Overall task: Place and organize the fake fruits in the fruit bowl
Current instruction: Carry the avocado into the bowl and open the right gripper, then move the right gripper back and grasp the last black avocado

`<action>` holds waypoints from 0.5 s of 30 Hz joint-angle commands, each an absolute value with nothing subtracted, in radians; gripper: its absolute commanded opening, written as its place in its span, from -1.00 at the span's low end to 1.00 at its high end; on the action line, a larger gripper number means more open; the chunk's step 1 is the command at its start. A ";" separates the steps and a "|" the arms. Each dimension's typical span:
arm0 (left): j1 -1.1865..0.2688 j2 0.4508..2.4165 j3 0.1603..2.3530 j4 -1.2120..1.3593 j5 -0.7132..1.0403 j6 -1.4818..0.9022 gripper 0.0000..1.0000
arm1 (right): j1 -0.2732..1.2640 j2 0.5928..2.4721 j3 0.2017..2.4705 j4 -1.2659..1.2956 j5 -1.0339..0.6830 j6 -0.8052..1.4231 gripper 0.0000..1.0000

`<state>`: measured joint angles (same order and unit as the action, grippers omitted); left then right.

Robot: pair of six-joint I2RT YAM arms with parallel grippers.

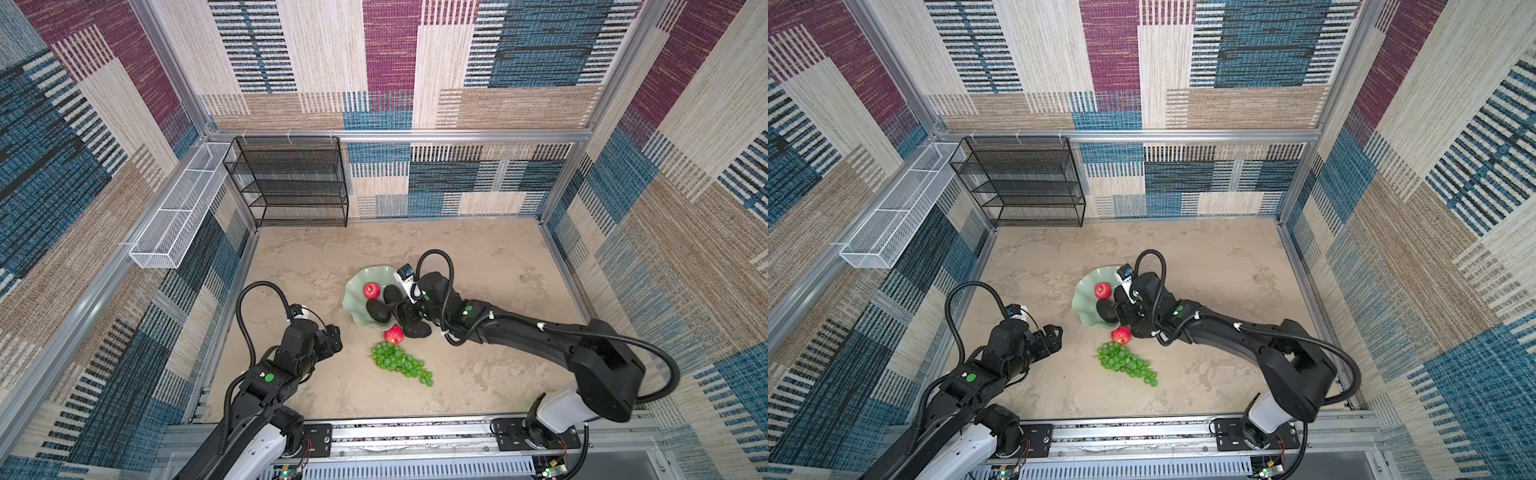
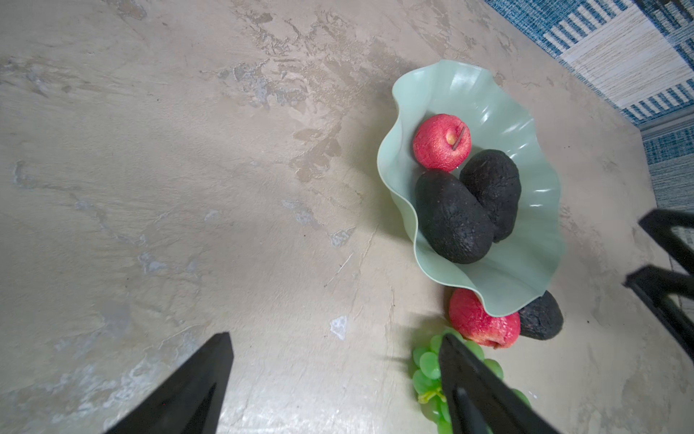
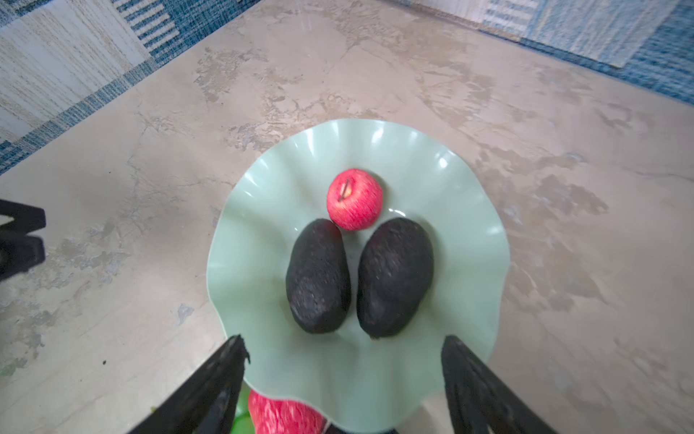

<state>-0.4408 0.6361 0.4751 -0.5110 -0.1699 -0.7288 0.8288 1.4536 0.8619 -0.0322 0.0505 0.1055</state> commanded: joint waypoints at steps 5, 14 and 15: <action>-0.434 0.693 0.500 -0.442 -0.171 -0.684 0.79 | 0.827 1.249 0.579 0.015 0.090 0.185 0.83; -0.431 0.744 0.519 -0.433 -0.131 -0.692 0.78 | 0.825 1.385 0.592 0.132 0.081 0.113 0.83; -0.430 0.739 0.516 -0.433 -0.129 -0.697 0.79 | 0.825 1.414 0.605 0.136 0.084 0.103 0.83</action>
<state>-0.4324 0.7437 0.5125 -0.4603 -0.1463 -0.7029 0.8246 1.3663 0.5770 0.0566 0.0856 0.1349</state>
